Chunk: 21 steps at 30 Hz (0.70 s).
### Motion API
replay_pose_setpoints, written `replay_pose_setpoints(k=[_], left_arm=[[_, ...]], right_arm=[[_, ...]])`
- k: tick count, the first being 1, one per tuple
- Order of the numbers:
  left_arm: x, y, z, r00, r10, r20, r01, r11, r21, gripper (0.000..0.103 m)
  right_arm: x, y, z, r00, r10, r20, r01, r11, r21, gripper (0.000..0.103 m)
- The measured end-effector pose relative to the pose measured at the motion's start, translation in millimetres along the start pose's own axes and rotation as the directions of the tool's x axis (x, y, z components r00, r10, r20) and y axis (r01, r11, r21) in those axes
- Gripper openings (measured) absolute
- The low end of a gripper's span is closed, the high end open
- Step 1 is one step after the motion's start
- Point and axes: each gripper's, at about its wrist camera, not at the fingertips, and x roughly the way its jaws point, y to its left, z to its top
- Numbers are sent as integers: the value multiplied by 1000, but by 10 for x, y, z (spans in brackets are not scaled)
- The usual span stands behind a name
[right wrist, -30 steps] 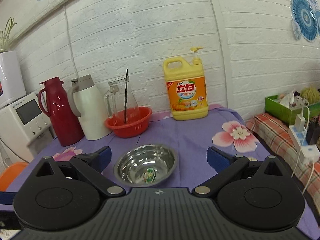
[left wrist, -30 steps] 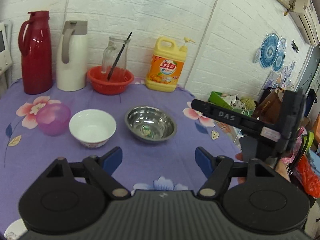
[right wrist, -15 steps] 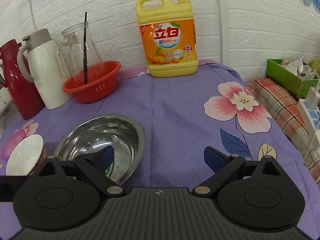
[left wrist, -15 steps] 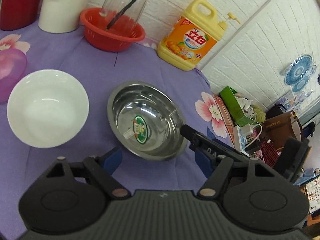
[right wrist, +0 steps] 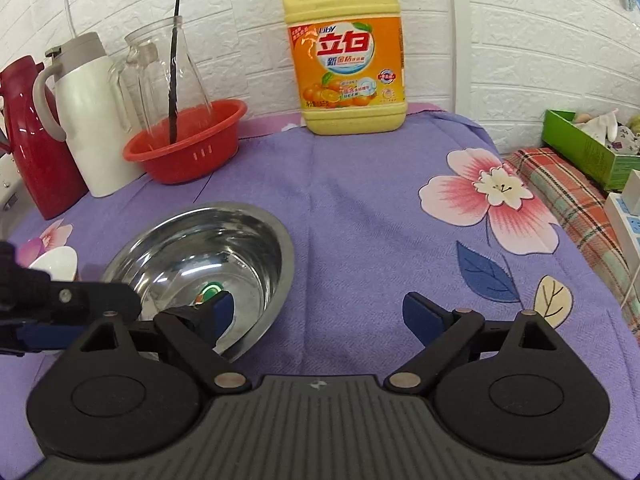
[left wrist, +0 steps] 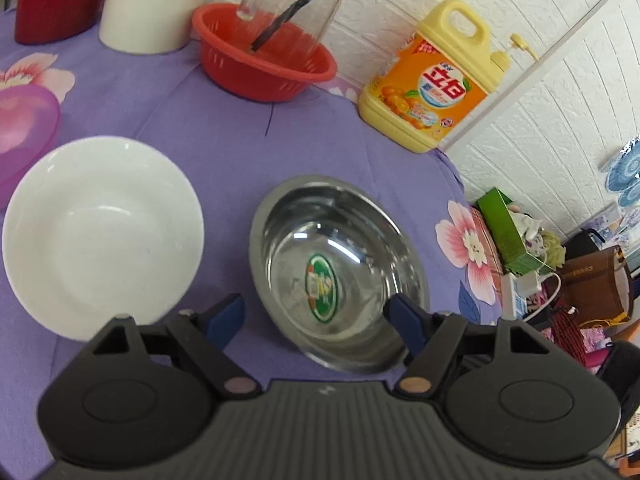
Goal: Organize plates and bowls
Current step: 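Close the right tool on the steel bowl rim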
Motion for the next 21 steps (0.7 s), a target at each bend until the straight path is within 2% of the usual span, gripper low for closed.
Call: replay_pose_setpoints(k=[3,7,14,17,21], left_arm=[[65,-65,45,1000,17,0,-17,1000,14,74],[86,-54,28,1000,-21,-10,21,1000,2,74],[153,-98,64,1000,-13,-10,13,1000,20,74],[222,-131,64,997,-53,-48,54,998,29,74],[266,-78,95,997,-61,-56,62,998,11,75]], right_arm=[[33,-3,-16,1000,-9,-8,9,1000,-5,103],[73,-7,-34,1000,7,-19,-6,1000,5,103],[75,11,-34,1000,2,-17,-2,1000,-1,103],[89,24,-42,1000,-3,-19,2,1000,-10,103],[91,35,-44,1000,-9,-18,8,1000,-15,103]])
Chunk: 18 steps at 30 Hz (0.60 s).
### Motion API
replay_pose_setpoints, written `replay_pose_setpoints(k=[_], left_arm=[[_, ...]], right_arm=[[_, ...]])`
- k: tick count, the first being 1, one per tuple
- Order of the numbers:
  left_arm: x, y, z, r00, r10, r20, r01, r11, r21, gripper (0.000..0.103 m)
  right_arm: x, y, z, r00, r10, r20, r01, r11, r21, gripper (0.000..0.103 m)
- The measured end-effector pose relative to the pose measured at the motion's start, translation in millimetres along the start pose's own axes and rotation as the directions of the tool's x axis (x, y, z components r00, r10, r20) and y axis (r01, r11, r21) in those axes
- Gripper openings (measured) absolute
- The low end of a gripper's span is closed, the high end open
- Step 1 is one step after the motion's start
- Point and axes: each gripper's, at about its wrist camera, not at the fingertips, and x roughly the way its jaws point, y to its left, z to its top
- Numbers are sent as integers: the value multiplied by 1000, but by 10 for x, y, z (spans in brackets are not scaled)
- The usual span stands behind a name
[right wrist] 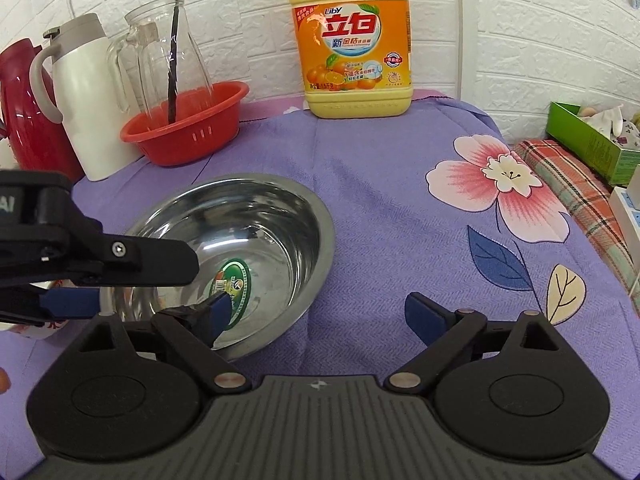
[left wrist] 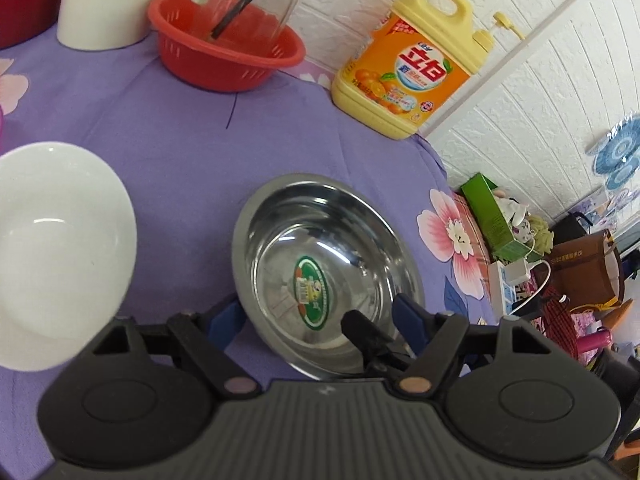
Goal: Organize plates and bowls
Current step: 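Close the right tool on the steel bowl rim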
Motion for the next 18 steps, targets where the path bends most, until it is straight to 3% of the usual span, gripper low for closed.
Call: replay_pose_setpoints(k=[7,13,18], left_arm=[[65,12,80,999,-37,-5,37,999,-37,76],[251,48,28,999,14,-34,-14,1000,-4,75],[258,74,50,1000,5,9,-4,999,-46,75]], right_arm=[[-53,31,23,999,-40,29,41,999,-23,103],[3,-12,-9,998,-49,48,49,999,2,103],[114,15,48,998,-54,44,54,999,-3,103]])
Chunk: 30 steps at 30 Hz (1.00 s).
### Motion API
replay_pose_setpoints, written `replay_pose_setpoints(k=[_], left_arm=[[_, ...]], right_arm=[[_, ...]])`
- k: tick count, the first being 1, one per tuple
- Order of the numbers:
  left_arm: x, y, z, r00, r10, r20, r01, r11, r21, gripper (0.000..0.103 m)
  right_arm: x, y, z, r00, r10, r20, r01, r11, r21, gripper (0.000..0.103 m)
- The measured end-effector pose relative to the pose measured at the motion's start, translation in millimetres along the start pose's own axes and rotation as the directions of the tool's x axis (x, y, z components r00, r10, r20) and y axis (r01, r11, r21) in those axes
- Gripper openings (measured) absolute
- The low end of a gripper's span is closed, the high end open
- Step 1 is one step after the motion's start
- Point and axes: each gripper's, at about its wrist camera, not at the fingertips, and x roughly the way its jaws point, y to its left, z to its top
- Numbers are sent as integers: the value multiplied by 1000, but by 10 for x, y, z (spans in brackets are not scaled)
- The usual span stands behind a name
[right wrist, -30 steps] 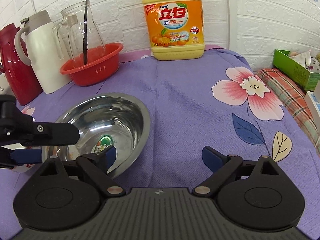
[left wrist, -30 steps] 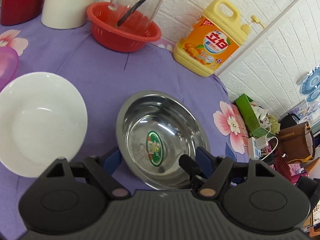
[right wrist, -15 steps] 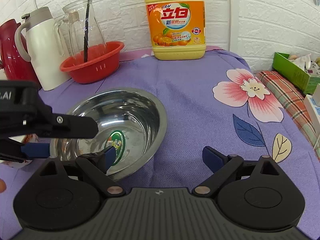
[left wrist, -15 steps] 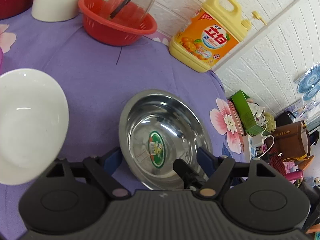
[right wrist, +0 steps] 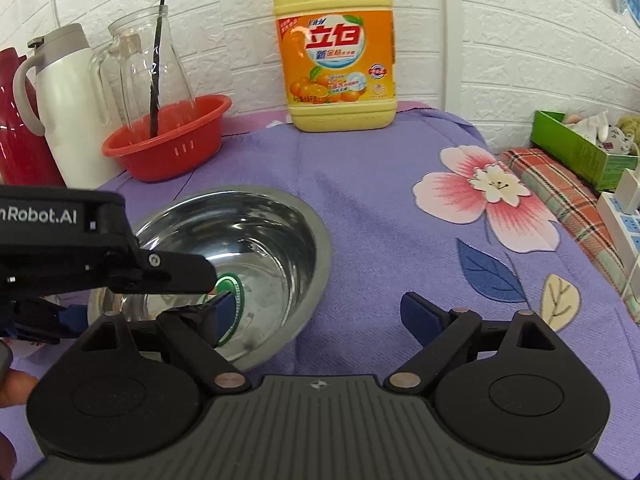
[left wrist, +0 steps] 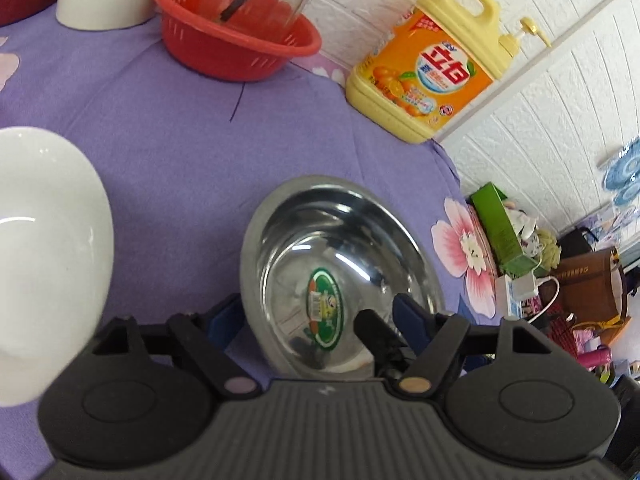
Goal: Organize plates and bowls
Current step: 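Close the right tool on the steel bowl rim, then lift the steel bowl with the right tool while the left tool holds the plates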
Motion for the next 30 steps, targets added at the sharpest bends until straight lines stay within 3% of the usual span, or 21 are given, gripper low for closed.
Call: replay_pose_setpoints(k=[3,5,6,7,8,9,12,19,26,30], left_arm=[[34,7,-1,1000,5,12,-5,1000,-9,72],[59,-39,-19,1000,17,21,-18,999,49,49],[62,-82,-31,999,46,23,-48,995,90,44],[62,-121,-45,998,61,18,-63,990,126,37],[47,-145,-70,997,75,19,-77,986,151,37],[11,-152,-89,996,86,23,-88,982,166,37],[-141,-150,-179,996,85,11,-85,979,183,37],[-770,-258,-702,997,76,-19,-70,972,223,36],[-1524,-114,-1452,998,35,-49,-19,956,292,37],[-1811,24,-1821,997,43,-62,-21,946,323,38]], right_arm=[[117,39,25,999,-31,-26,30,999,-31,103],[139,81,12,999,-37,-12,36,997,-69,103],[126,98,19,1000,-16,-12,15,997,-76,97],[104,129,36,1000,4,-22,-6,996,-87,84],[79,169,51,999,21,-39,-25,994,-102,67],[47,201,48,998,31,-48,-37,993,-114,66],[-115,220,-16,996,70,-63,-77,992,-101,66],[-886,379,-376,998,61,-29,-65,988,-143,68],[-1734,516,-1014,996,88,-5,-88,981,-174,72],[-2021,605,-1362,994,112,1,-110,980,-163,74]])
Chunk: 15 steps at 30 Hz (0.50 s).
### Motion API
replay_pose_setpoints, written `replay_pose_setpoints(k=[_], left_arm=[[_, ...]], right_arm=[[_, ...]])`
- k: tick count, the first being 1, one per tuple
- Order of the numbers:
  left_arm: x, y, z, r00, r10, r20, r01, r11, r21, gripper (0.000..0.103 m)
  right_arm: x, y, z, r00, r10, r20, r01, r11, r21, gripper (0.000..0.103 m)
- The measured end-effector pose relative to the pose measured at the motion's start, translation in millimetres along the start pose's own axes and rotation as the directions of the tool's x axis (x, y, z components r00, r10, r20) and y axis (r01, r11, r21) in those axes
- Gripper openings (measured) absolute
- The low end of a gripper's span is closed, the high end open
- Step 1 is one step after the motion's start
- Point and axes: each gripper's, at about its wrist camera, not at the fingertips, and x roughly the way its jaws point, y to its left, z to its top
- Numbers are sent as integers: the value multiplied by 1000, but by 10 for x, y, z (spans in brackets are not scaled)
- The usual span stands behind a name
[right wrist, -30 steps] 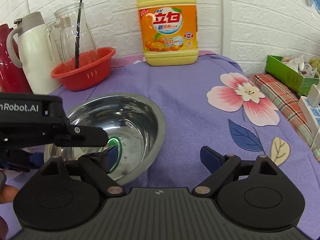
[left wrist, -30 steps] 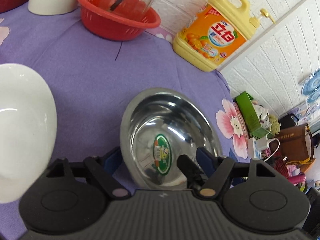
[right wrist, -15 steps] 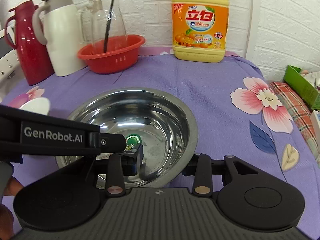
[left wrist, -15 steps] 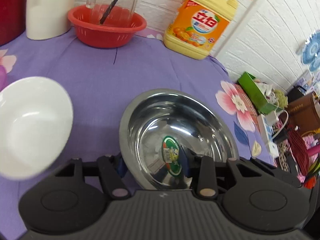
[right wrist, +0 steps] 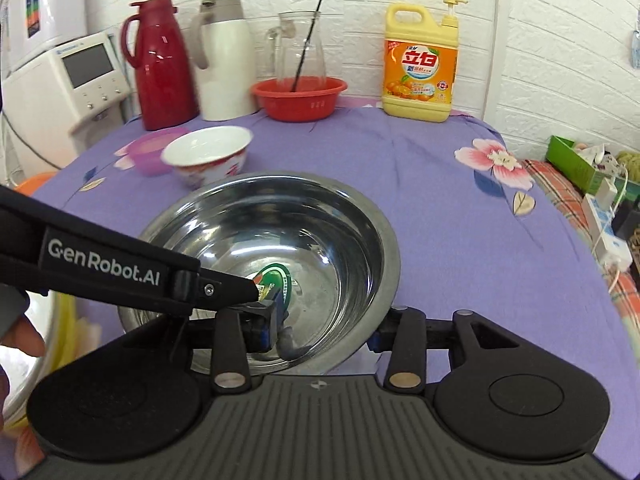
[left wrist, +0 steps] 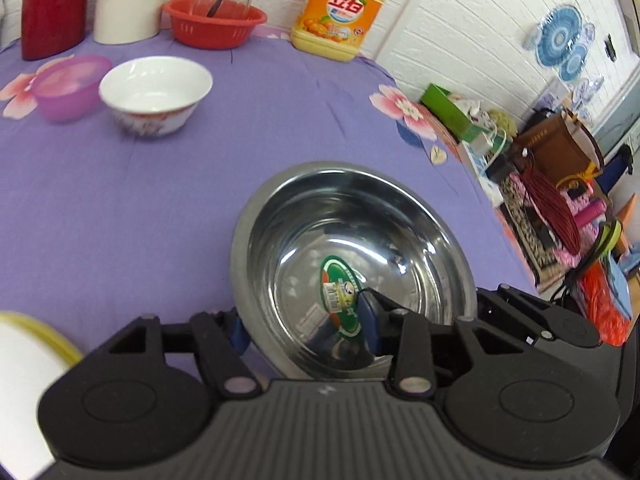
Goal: Organize plates and bowls
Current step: 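Lift the steel bowl with the right tool while the left tool holds the plates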
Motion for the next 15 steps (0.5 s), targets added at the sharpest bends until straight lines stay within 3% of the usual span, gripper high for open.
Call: replay_pose_setpoints(k=[7,15], left_arm=[[-145,10,-432,1000,0,-22,1,1000,23,38],[-23,-120,-650,998,-24,-59,27,998,50,39]], right_arm=[[-220,131,-382,1000,17,-8,-16,1000,22,75],[-330,43,-649,1000,3,-29,-2,999,50,81]])
